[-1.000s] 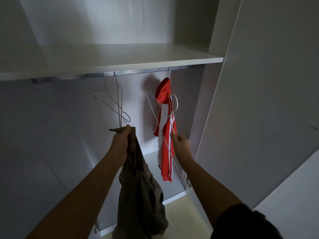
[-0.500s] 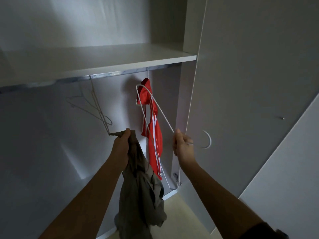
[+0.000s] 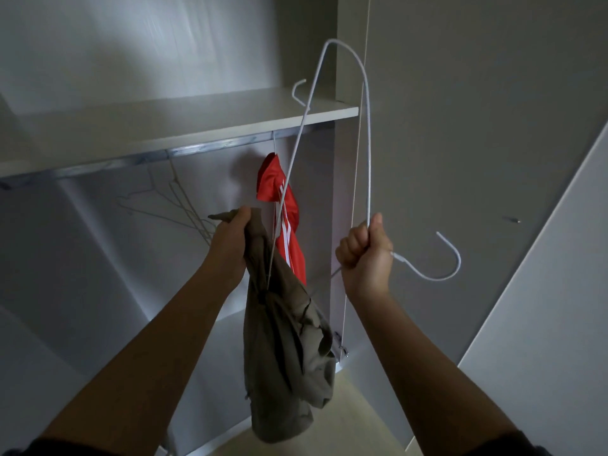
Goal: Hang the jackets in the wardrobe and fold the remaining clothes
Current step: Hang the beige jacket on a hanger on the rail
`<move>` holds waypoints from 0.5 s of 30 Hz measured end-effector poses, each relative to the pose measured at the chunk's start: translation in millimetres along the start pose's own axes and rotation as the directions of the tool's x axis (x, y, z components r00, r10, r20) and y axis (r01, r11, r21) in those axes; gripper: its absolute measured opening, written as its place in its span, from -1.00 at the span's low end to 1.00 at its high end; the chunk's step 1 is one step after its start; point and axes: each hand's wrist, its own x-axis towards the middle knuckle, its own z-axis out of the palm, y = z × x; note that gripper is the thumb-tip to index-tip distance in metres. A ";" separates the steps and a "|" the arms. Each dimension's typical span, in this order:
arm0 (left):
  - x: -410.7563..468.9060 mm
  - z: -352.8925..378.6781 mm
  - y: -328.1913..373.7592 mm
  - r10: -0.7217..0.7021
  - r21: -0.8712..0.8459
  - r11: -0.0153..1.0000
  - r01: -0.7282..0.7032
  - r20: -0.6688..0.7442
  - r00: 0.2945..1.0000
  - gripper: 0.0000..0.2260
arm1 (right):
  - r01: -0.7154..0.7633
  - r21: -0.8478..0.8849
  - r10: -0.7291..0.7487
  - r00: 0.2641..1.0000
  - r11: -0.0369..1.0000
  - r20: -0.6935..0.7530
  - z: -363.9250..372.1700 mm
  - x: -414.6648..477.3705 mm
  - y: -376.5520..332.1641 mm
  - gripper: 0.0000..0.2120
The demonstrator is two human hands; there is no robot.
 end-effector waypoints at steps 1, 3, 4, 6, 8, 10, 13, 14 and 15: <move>-2.2 1.2 7.0 0.023 -0.020 1.000 -0.023 0.019 1.000 -0.74 | 0.008 0.026 -0.008 1.000 1.000 0.009 4.1 1.7 -1.4 -0.51; -5.9 -2.2 19.7 0.052 -0.015 0.999 -0.051 0.067 0.996 -0.81 | -0.006 0.042 0.004 0.999 0.999 0.044 7.8 4.3 -0.2 -0.49; -5.9 -4.0 25.4 0.055 -0.023 0.998 -0.054 0.079 0.995 -0.83 | -0.034 0.010 0.034 0.997 0.999 0.063 6.8 3.2 3.4 -0.47; -4.0 -7.1 36.8 0.063 -0.066 0.996 -0.057 0.082 0.995 -0.82 | -0.110 -0.115 0.119 0.990 0.987 0.074 -4.9 -5.3 19.9 -0.47; -1.8 -9.0 48.6 0.070 -0.146 0.987 -0.059 0.072 0.995 -0.78 | -0.199 -0.245 0.218 0.974 0.949 0.054 -26.8 -21.3 41.8 -0.56; 0.9 -15.9 56.7 0.091 -0.158 0.984 -0.086 0.022 0.996 -0.76 | -0.281 -0.289 0.302 0.953 0.915 0.032 -48.4 -35.9 57.4 -0.61; 1.9 -31.1 54.4 0.095 -0.122 0.988 -0.096 -0.018 0.995 -0.74 | -0.336 -0.287 0.345 0.938 0.897 -0.021 -63.4 -41.9 60.4 -0.62; 1.0 -32.5 51.8 0.082 -0.132 0.988 -0.083 -0.013 0.997 -0.74 | -0.330 -0.259 0.335 0.942 0.908 -0.026 -61.5 -40.3 58.4 -0.62; -0.3 -32.4 48.8 0.074 -0.133 0.988 -0.075 -0.009 0.997 -0.73 | -0.316 -0.210 0.317 0.948 0.925 -0.028 -55.7 -37.7 56.0 -0.61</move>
